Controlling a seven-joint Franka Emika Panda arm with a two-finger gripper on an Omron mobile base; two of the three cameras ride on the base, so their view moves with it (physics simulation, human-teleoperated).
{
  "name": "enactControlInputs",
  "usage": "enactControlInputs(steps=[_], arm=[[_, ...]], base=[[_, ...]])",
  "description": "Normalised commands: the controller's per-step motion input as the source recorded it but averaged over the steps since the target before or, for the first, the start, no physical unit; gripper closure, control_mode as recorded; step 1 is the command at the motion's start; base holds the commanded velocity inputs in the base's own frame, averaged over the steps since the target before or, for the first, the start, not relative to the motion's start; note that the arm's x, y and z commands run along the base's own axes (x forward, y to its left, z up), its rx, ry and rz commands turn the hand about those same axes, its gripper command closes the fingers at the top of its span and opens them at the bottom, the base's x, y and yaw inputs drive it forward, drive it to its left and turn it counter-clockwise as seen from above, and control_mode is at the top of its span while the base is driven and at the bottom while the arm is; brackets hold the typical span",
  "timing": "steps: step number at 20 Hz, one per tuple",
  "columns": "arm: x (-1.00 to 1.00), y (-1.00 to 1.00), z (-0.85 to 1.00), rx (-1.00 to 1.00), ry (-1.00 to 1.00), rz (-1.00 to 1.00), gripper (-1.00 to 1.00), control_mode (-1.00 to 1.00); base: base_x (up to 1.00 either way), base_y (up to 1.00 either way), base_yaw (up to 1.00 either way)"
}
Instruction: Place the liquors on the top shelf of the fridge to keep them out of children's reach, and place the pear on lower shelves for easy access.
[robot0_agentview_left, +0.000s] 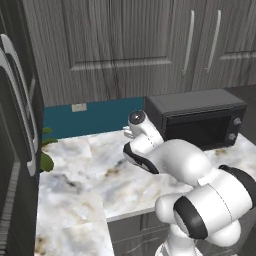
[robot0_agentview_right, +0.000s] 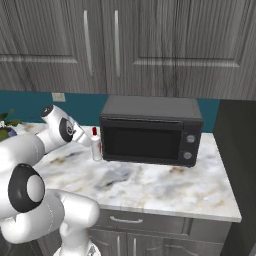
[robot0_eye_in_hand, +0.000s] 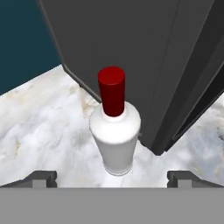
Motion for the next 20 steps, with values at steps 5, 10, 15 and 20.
enactControlInputs(steps=[5,10,15,20], arm=[[0.07,-0.07,-0.11,0.00,0.00,-0.06,-1.00,-1.00],[0.08,-0.10,-0.07,0.00,0.01,-0.06,-1.00,-1.00],[0.12,-0.08,-0.07,0.00,0.02,-0.06,-1.00,-1.00],[0.11,-0.09,-0.10,0.00,0.03,-0.06,-1.00,-1.00]], base=[[0.00,0.00,0.00],[0.00,0.00,0.00],[0.00,0.00,0.00],[0.00,0.00,0.00]])
